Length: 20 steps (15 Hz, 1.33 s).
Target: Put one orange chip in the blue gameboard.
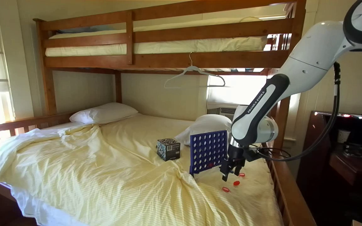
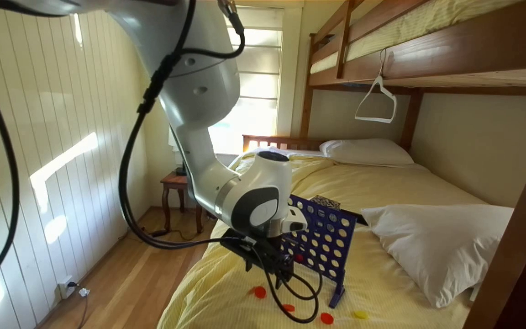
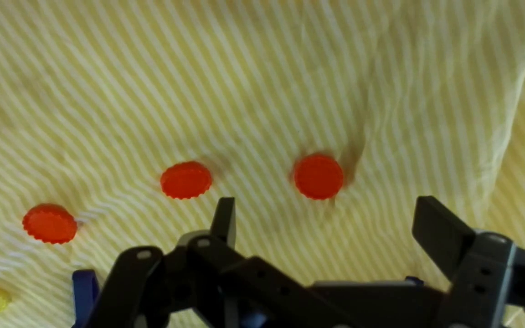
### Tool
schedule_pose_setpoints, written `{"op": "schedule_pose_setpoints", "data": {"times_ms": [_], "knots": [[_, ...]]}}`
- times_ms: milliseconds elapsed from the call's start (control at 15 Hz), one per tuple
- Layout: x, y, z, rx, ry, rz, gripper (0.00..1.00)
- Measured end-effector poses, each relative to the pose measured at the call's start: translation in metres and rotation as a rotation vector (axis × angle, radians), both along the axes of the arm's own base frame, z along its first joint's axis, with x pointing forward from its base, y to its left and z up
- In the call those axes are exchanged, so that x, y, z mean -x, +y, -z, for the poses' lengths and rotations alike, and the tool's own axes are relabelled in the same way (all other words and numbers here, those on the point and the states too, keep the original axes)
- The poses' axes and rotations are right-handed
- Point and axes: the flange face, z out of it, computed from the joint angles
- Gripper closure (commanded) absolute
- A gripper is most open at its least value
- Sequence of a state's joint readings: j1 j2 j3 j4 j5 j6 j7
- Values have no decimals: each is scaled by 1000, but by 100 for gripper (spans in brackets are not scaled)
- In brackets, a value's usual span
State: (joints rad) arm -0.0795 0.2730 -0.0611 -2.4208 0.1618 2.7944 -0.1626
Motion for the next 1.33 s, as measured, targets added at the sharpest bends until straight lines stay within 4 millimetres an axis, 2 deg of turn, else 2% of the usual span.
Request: {"op": "schedule_pose_setpoints", "data": {"times_ms": [133,467,667,1000,1067,1333], "knots": [[0,-4,6,2,8,4,7],[-5,-10,17,4,18,13,0],[-11,-11,22,6,20,11,0],[-21,-10,32,13,27,-9,12],[-22,-10,34,14,29,-12,18],[-25,-9,41,14,40,-19,18]]}}
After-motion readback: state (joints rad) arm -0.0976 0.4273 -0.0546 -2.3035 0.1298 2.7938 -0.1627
